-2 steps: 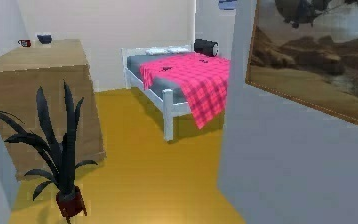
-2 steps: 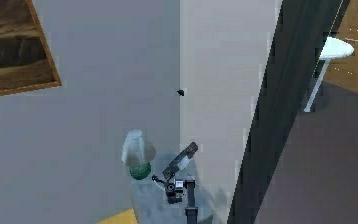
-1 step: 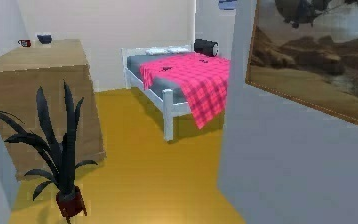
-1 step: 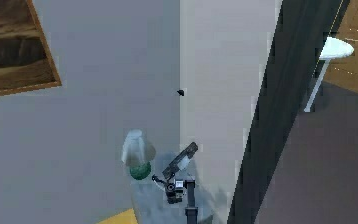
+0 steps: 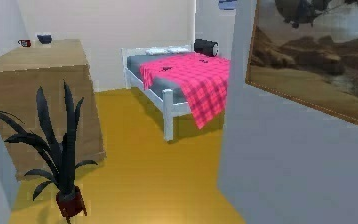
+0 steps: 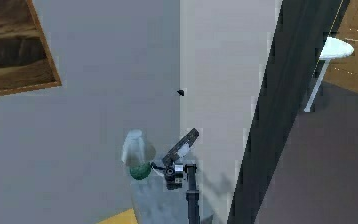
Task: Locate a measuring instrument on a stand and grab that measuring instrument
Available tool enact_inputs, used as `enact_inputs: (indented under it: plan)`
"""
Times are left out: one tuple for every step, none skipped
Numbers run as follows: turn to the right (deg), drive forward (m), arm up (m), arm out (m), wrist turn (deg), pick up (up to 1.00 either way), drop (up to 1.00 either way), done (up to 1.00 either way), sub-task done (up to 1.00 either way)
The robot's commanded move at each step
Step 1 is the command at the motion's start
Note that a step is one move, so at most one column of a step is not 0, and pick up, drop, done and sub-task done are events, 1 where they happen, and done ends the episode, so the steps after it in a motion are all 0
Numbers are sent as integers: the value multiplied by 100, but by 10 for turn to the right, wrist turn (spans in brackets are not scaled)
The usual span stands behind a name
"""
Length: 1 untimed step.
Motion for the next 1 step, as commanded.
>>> enact_inputs:
  plan:
    - [0, 0, 0, 0, 0, 0, 0, 100, 0]
